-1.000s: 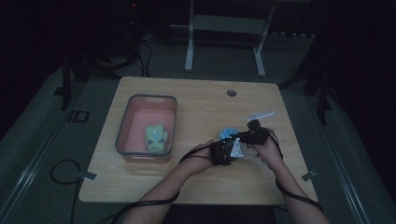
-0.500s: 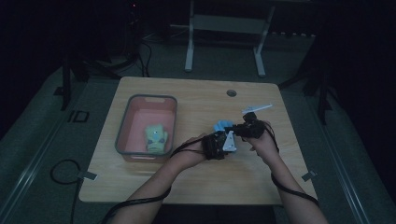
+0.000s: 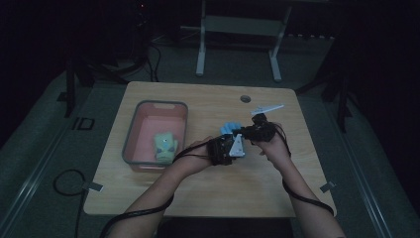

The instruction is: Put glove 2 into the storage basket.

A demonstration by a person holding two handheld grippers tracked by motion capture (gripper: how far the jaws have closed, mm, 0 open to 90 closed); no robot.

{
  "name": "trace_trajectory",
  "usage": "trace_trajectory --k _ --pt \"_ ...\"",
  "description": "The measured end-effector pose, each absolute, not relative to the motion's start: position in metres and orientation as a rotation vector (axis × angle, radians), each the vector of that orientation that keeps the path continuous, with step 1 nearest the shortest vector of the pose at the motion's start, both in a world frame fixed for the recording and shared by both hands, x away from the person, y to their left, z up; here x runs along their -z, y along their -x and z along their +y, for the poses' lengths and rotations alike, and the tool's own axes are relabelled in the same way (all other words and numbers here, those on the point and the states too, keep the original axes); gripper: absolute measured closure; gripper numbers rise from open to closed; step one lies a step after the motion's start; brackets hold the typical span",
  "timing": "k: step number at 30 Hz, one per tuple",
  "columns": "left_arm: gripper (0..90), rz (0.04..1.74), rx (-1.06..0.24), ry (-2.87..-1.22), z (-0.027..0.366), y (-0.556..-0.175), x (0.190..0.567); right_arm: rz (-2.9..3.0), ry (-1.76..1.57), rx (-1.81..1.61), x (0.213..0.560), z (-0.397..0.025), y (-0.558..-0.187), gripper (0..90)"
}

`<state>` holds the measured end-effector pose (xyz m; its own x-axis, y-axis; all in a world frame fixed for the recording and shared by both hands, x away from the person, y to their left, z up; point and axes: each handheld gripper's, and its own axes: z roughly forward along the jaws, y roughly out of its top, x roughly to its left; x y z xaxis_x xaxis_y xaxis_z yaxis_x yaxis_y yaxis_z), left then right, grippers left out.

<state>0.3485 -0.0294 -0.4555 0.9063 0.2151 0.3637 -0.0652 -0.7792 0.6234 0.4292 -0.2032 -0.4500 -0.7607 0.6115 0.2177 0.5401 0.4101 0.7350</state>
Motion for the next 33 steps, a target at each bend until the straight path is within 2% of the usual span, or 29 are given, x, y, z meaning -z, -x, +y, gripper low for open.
trace_trajectory --k 18,33 --pt "75.7 0.132 -0.589 -2.403 0.001 -0.348 0.436 2.572 -0.985 -1.301 0.431 -0.171 -0.433 79.5" --pt "75.7 0.183 -0.625 -2.418 0.037 -0.346 0.429 2.613 -0.886 -1.251 0.419 -0.123 -0.438 79.5"
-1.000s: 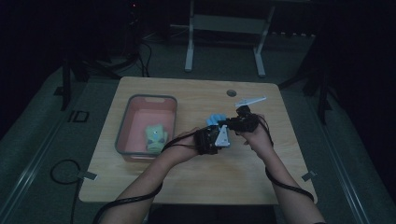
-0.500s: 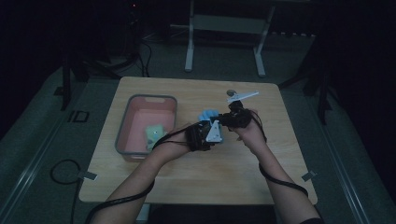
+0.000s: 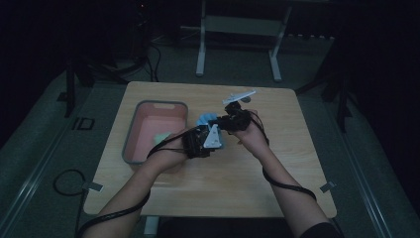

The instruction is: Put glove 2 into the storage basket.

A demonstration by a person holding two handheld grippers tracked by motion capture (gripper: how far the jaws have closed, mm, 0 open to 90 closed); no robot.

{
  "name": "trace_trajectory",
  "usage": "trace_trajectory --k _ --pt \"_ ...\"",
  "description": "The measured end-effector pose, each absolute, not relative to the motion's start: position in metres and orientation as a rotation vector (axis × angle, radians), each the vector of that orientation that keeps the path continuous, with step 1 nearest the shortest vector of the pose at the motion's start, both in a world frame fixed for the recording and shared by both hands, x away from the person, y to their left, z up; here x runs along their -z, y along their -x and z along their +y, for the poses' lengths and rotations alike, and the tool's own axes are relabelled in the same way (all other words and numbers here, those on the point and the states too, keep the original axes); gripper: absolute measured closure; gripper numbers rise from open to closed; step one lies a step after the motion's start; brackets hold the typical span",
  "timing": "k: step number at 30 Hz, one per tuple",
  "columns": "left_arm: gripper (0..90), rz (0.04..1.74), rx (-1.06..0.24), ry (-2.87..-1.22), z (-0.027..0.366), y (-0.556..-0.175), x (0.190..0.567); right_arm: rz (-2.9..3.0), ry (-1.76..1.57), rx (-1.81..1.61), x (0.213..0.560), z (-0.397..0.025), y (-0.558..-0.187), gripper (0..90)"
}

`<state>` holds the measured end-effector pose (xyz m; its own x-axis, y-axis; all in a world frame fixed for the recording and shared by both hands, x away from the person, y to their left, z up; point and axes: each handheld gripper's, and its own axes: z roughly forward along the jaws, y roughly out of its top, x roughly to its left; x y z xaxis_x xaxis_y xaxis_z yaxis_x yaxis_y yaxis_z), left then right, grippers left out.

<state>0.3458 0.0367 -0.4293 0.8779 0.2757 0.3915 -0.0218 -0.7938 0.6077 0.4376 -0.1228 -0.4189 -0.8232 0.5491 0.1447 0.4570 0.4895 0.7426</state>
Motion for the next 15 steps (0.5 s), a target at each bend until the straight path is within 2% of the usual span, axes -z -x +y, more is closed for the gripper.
trace_trajectory --k 15 --pt "75.7 0.244 -0.652 -2.454 0.081 -0.338 0.423 2.661 -0.811 -1.254 0.413 -0.071 -0.439 79.6"
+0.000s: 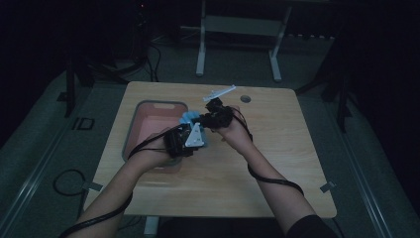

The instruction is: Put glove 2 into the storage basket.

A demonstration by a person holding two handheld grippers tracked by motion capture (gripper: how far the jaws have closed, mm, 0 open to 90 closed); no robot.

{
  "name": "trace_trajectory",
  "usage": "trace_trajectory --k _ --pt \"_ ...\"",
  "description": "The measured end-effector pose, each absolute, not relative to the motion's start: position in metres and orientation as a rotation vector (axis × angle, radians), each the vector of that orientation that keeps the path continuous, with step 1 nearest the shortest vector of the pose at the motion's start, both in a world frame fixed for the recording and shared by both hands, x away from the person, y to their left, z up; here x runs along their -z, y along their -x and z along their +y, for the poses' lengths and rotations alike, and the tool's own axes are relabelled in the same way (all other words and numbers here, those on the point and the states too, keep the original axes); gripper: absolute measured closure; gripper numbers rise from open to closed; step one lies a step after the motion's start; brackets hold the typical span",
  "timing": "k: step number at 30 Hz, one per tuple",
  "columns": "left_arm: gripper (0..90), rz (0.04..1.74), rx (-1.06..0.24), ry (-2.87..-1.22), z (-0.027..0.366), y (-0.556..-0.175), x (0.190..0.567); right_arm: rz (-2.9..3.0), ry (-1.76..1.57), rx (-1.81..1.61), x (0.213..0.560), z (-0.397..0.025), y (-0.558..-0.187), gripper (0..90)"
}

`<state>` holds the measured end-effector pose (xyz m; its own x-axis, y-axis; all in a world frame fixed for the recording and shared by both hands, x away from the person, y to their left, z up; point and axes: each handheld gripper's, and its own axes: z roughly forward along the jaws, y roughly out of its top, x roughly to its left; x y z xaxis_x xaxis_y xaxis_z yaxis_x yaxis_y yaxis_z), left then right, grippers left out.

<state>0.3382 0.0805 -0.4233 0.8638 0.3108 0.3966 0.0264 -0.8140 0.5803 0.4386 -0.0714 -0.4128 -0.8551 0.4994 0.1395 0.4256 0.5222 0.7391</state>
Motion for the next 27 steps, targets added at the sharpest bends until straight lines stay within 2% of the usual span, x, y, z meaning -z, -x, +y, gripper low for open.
trace_trajectory --k 27 --pt "75.5 0.328 -0.646 -2.480 0.162 -0.328 0.445 2.755 -0.741 -1.254 0.434 0.017 -0.439 79.4"
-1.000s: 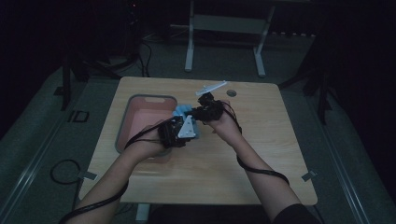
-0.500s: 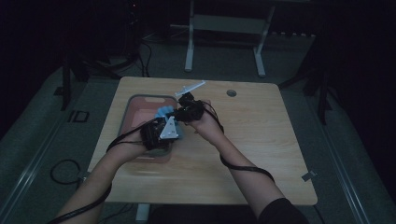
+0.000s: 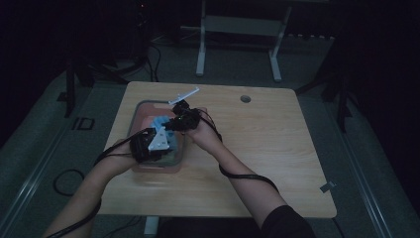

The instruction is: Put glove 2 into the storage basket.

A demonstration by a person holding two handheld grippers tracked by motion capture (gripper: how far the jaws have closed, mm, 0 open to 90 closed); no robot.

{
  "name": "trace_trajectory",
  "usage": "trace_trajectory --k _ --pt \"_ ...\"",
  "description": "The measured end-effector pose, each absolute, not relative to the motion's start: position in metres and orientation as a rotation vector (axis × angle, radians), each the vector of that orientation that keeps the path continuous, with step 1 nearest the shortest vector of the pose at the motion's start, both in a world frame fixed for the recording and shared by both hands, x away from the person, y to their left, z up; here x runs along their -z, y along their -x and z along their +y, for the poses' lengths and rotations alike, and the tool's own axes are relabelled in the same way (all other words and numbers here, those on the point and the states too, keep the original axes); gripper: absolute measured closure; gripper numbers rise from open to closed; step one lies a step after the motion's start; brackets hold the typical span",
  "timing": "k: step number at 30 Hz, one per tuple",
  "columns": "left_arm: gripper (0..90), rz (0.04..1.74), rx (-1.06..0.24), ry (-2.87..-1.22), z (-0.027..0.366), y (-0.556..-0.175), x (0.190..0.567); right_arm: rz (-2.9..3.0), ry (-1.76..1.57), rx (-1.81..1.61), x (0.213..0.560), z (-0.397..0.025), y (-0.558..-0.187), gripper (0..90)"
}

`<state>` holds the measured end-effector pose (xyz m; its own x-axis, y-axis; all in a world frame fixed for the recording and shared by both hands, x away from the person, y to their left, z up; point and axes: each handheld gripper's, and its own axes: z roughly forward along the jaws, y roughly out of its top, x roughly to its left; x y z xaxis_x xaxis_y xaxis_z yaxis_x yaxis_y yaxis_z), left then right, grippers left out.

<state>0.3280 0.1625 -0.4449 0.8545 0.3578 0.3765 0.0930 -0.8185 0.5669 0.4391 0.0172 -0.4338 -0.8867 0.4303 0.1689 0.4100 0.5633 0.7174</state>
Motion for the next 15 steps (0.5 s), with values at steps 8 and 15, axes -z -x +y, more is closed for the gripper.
trace_trajectory --k 8,15 --pt "75.3 0.355 -0.580 -2.504 0.170 -0.341 0.466 2.779 -0.765 -1.192 0.455 0.029 -0.445 79.2" --pt "74.8 0.406 -0.541 -2.534 0.168 -0.356 0.481 2.779 -0.795 -1.130 0.471 0.033 -0.454 78.7"
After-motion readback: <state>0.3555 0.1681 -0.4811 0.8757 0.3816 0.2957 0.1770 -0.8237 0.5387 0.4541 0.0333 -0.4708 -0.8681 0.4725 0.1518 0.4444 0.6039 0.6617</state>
